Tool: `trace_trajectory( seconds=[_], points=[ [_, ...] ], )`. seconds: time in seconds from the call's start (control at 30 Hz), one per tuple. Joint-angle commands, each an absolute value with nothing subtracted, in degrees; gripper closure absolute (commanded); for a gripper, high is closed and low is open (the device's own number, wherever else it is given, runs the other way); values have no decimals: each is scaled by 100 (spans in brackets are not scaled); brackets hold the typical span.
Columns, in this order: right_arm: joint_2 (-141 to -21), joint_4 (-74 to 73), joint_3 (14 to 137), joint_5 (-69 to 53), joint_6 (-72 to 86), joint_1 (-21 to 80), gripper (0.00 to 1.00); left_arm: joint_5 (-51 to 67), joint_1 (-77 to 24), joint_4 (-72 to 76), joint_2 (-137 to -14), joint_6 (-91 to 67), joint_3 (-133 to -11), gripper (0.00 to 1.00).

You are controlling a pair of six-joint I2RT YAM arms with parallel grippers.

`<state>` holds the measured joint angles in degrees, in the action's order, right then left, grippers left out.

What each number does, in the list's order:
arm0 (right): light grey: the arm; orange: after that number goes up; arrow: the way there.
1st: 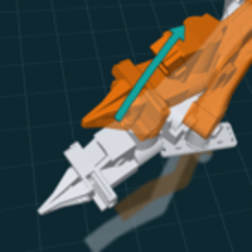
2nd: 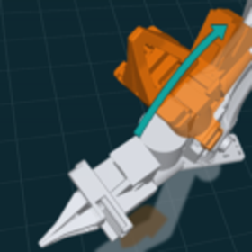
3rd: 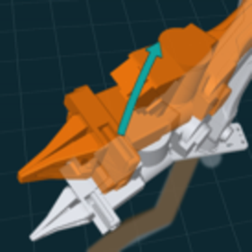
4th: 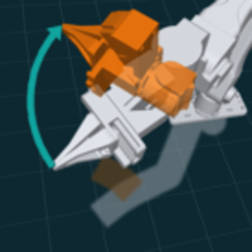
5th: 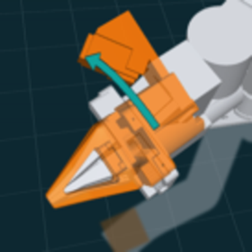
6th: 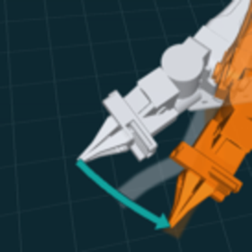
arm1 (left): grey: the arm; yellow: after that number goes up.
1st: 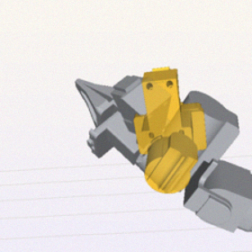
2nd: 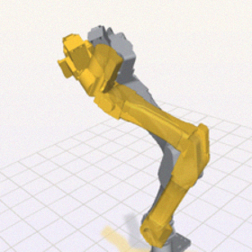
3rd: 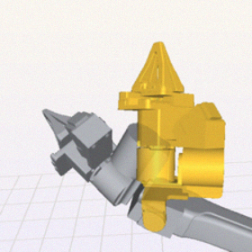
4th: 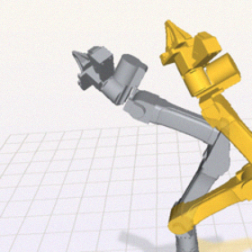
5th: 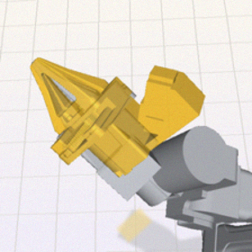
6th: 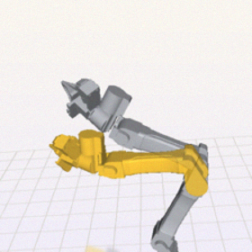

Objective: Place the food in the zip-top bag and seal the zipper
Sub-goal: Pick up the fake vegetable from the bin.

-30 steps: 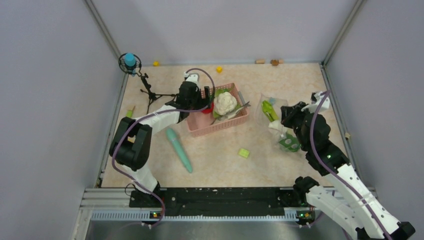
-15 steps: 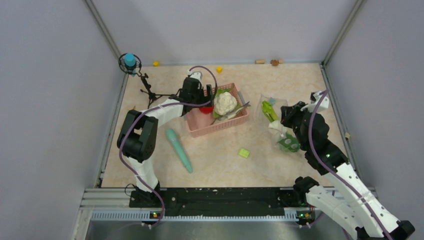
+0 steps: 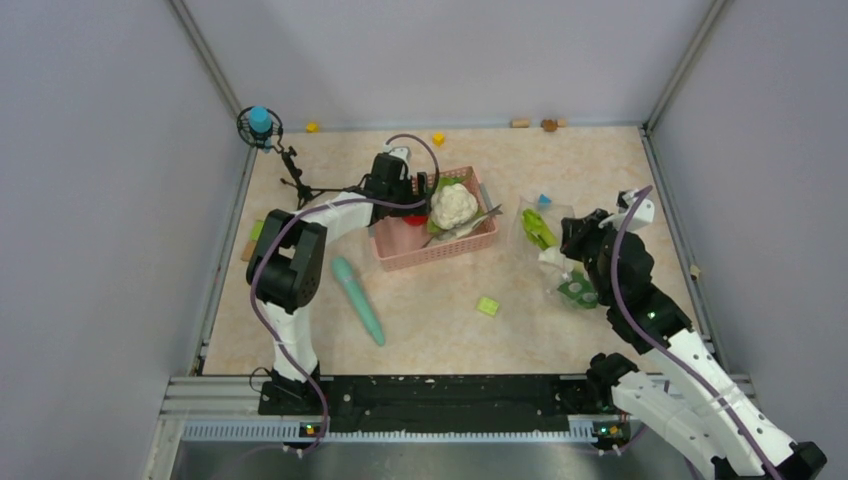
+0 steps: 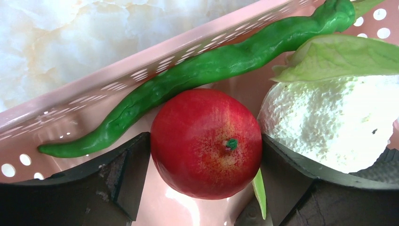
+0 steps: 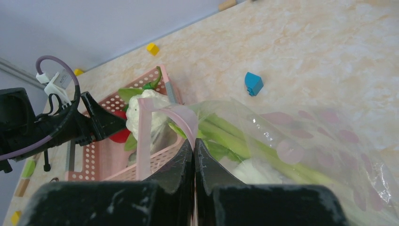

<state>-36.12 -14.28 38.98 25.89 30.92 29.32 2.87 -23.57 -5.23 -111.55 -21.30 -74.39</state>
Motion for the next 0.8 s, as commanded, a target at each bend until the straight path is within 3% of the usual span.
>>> trace_trajectory(
  seconds=[0.0, 0.4, 0.57, 0.77],
  points=[
    [-3482, -1116, 3906, 2747, 2987, 2879, 100, 501, -2336, -509, -11320, -2197, -7681, 16],
    [-3355, -1115, 3893, 2672, 2988, 2882, 100, 382, -2336, -532, -11323, -2232, -7671, 28],
    [-3356, -1151, 3906, 2677, 2989, 2881, 100, 233, -2338, -535, -10933, -2354, -7441, 49],
    [-3344, -1195, 3920, 2699, 3005, 2884, 100, -196, -2337, -426, -10053, -2502, -6861, 61]
  ],
)
